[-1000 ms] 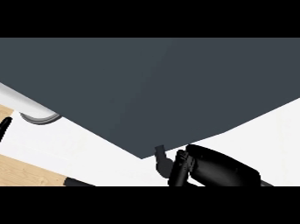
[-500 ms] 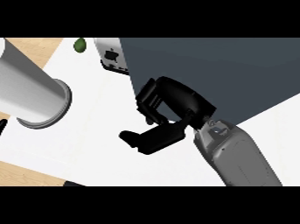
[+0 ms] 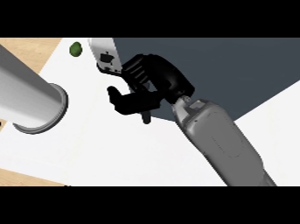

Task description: Pick up the bottled water, place it into the cabinet and close the cabinet

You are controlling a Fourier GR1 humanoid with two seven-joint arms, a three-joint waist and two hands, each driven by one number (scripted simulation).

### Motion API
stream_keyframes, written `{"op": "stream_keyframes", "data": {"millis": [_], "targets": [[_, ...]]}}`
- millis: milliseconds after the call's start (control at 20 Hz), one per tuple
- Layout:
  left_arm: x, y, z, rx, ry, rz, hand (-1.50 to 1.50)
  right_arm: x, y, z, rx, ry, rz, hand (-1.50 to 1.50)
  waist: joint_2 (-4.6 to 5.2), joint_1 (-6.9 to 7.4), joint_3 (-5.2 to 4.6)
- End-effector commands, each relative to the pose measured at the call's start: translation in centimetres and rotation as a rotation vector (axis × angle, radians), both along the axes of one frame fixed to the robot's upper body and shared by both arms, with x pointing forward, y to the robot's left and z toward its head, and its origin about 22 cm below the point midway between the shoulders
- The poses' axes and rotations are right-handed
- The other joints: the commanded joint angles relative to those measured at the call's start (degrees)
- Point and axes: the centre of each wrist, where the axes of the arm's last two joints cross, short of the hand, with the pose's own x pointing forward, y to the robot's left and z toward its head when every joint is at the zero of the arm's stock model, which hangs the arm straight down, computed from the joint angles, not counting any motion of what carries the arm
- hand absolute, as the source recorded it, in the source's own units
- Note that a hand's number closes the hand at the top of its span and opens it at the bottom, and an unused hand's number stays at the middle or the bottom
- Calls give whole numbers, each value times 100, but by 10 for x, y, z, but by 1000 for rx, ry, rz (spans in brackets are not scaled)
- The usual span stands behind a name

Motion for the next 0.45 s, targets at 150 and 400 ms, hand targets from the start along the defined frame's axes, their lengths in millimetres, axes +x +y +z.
{"op": "stream_keyframes", "data": {"millis": [150,400], "targets": [[-2,2,0,-20,-12,22,-150,39,-2,22,187,7,-213,-150,105,-107,-2],[-7,1,-3,-21,-6,26,-150,46,17,25,189,5,-209,-150,103,-130,-7]]}}
